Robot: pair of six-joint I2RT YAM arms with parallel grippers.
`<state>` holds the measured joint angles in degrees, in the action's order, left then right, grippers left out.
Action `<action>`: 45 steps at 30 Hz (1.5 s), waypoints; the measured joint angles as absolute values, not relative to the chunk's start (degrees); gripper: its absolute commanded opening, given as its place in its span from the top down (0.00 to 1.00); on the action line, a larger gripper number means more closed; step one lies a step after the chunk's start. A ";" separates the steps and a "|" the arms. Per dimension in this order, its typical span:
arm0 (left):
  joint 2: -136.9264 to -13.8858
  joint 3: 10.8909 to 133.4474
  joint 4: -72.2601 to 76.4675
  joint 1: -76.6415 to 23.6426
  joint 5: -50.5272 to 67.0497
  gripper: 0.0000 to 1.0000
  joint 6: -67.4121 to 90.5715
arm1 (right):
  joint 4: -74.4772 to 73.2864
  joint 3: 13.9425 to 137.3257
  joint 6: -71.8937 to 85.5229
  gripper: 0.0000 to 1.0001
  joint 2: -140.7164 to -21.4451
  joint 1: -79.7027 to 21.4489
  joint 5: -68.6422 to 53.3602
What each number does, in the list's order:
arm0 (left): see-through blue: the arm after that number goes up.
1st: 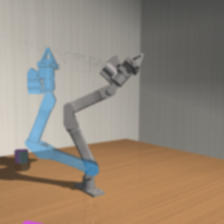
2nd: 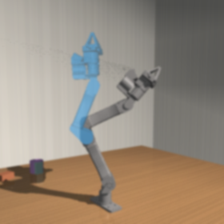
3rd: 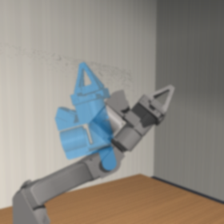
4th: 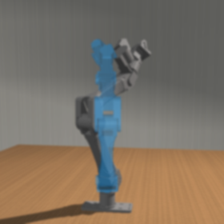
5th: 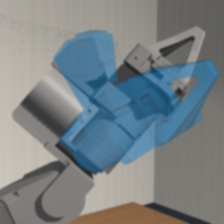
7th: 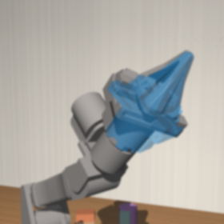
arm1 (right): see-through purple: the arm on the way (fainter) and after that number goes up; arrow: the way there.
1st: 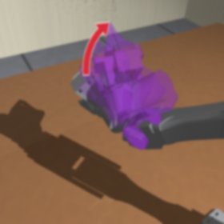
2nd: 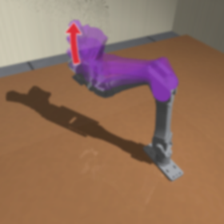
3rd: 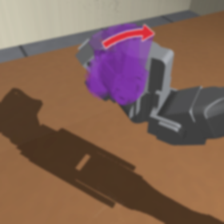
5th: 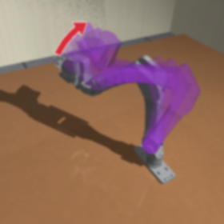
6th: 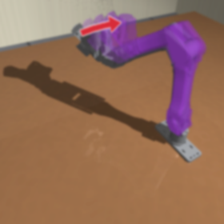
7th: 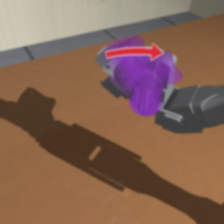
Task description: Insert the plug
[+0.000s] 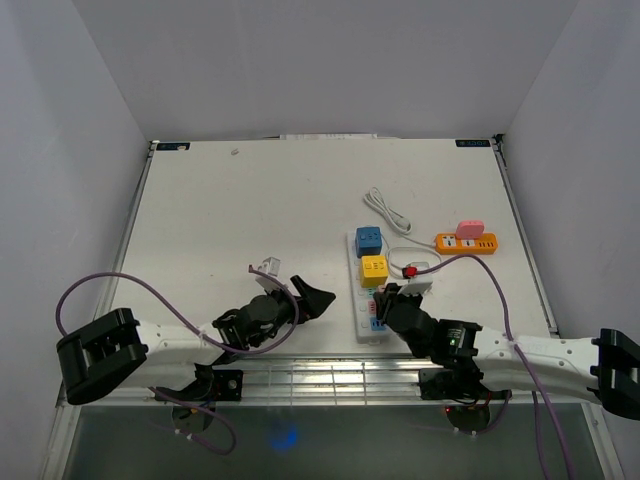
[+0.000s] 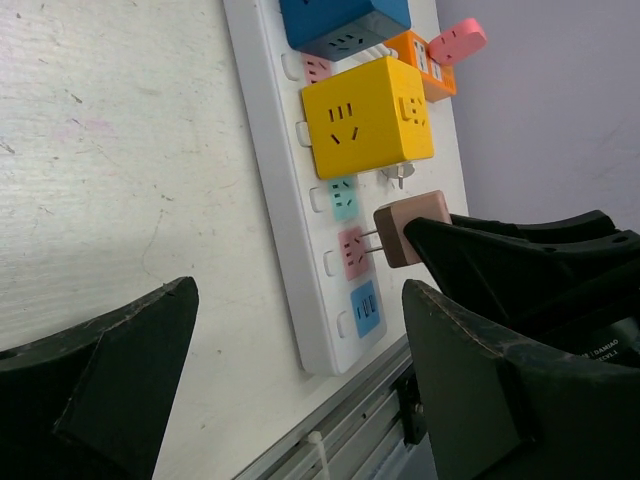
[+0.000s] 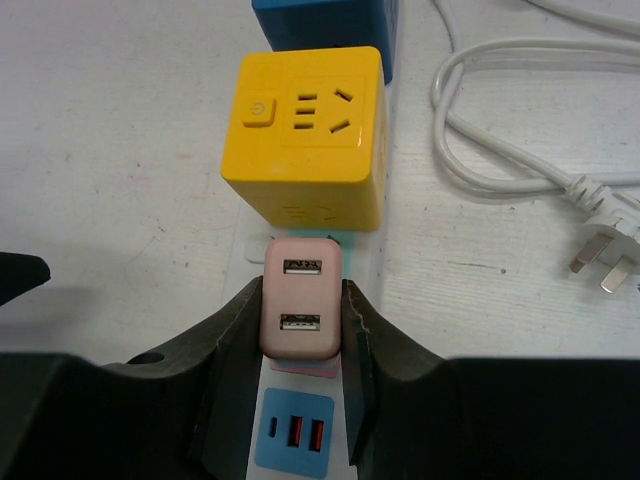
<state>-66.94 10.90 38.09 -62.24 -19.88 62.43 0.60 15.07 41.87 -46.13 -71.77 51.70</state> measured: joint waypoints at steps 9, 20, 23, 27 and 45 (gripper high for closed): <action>-65.01 10.81 34.68 -61.43 -20.08 0.03 60.82 | 5.21 15.07 39.62 0.92 -50.00 -71.79 51.81; -65.52 10.81 33.67 -59.68 -18.61 0.03 60.58 | 7.42 15.27 41.63 0.92 -52.97 -74.26 54.59; -65.63 10.81 33.47 -59.68 -18.48 0.03 60.55 | 6.59 15.66 42.96 0.92 -53.45 -75.44 55.79; -65.91 10.83 33.43 -59.59 -18.37 0.03 60.45 | 5.32 16.05 44.86 0.92 -53.80 -76.73 57.10; -68.07 10.87 33.43 -59.40 -17.56 0.03 60.42 | -1.43 17.15 49.45 0.92 -52.77 -78.02 59.70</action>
